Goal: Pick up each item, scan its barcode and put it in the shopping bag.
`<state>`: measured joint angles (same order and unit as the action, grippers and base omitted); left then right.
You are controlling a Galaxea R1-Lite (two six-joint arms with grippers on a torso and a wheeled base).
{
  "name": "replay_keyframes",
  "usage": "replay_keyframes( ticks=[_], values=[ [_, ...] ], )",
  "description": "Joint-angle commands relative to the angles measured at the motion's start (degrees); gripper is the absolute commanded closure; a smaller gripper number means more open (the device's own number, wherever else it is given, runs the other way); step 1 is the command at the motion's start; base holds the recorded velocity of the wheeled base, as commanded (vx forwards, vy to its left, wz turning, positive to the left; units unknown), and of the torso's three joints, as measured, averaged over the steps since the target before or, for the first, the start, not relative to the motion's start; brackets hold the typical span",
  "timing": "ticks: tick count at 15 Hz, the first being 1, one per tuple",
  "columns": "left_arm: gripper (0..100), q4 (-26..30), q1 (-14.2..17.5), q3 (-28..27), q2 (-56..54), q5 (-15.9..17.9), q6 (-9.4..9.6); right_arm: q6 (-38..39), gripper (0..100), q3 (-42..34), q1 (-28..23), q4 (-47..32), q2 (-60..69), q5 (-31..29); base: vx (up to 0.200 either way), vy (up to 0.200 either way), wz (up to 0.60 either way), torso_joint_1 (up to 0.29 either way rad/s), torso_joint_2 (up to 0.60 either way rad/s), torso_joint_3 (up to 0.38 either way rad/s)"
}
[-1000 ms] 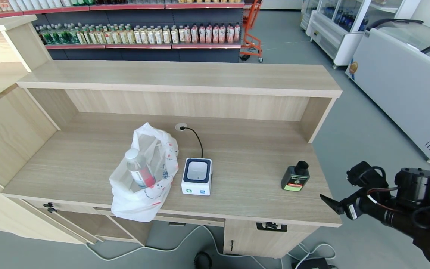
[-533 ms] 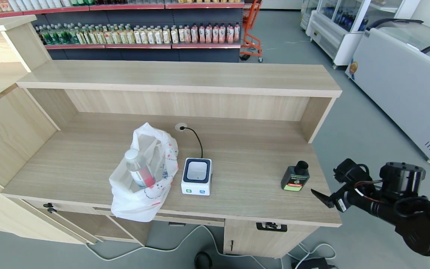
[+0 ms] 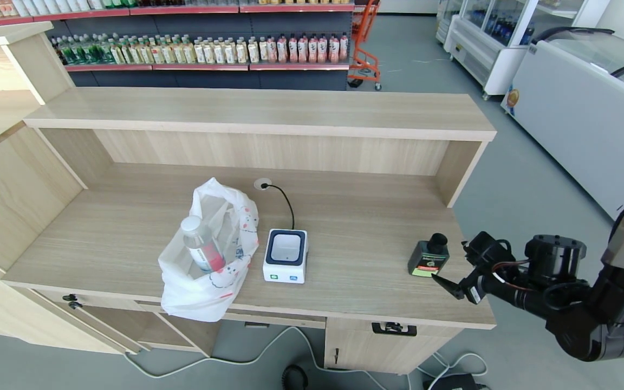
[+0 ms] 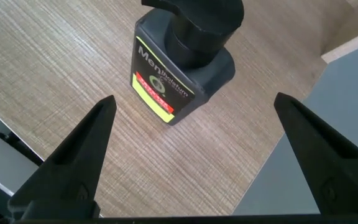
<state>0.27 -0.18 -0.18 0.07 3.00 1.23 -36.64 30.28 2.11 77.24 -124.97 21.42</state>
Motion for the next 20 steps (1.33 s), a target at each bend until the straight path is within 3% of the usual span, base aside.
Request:
replay_keyframes(
  ticks=[1, 17, 18, 20],
  values=[
    [100, 0.0, 0.0, 0.0, 0.0, 0.0, 0.0, 0.1, 0, 1.4, 0.1, -0.1, -2.0, 0.0, 0.0, 0.0, 0.0, 0.0, 0.0, 0.0],
    [100, 0.0, 0.0, 0.0, 0.0, 0.0, 0.0, 0.4, 0, 14.5, 2.2, -6.9, -8.3, 1.1, 0.0, 0.0, 0.0, 0.0, 0.0, 0.0],
    [100, 0.0, 0.0, 0.0, 0.0, 0.0, 0.0, 0.4, 100, 14.5, 2.8, -6.8, -8.7, 1.1, 0.0, 0.0, 0.0, 0.0, 0.0, 0.0],
    [100, 0.0, 0.0, 0.0, 0.0, 0.0, 0.0, 0.3, 100, 14.5, 3.3, -6.8, -9.0, 1.0, 0.0, 0.0, 0.0, 0.0, 0.0, 0.0]
  ],
)
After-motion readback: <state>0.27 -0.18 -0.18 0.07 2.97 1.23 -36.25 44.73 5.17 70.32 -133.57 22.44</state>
